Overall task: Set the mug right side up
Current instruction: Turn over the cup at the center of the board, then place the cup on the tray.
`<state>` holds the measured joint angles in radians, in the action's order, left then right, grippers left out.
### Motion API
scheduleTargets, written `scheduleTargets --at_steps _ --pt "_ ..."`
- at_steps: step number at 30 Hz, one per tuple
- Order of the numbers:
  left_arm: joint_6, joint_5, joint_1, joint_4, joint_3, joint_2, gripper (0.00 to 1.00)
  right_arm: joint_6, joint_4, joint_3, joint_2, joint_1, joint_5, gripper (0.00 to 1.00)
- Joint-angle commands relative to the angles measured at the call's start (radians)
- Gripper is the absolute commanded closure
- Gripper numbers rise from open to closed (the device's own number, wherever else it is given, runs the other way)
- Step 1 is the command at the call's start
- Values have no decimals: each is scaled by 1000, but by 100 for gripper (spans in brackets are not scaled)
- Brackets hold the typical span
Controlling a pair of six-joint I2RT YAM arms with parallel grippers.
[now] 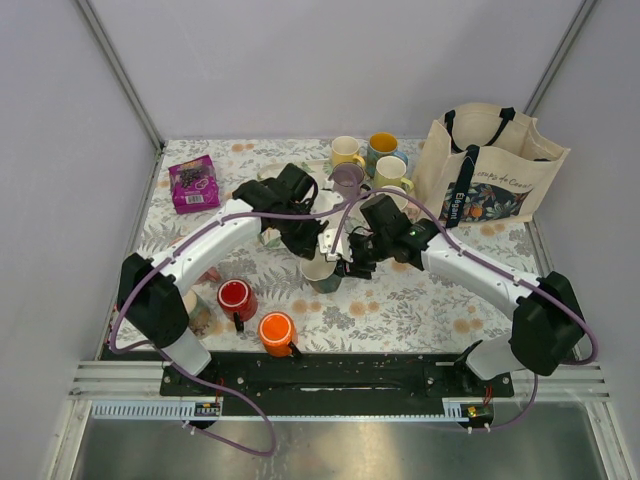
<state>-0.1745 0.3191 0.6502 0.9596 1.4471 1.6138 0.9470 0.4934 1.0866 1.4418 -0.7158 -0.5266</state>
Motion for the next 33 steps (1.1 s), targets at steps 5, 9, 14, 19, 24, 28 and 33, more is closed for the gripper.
scheduleTargets --at_steps 5,9,14,19,24,28,33 --pt "29 111 -14 -30 75 -3 99 -20 -19 32 35 -13 -59 86" --pt "36 71 -29 -33 42 -14 74 -66 -59 13 25 -11 -29 100" --pt "78 92 -102 -36 -16 -51 55 -126 -99 -25 5 12 14 100" --pt "99 100 -195 -27 -31 -95 39 -139 -99 -41 2 44 20 100" --pt "20 28 -208 -4 -4 -138 36 -169 -99 62 63 101 17 100" --pt "-23 -31 -213 4 -20 -166 35 -208 -108 189 166 171 13 100" --pt "-46 -48 -213 19 -47 -184 36 -218 -122 317 296 219 48 100"
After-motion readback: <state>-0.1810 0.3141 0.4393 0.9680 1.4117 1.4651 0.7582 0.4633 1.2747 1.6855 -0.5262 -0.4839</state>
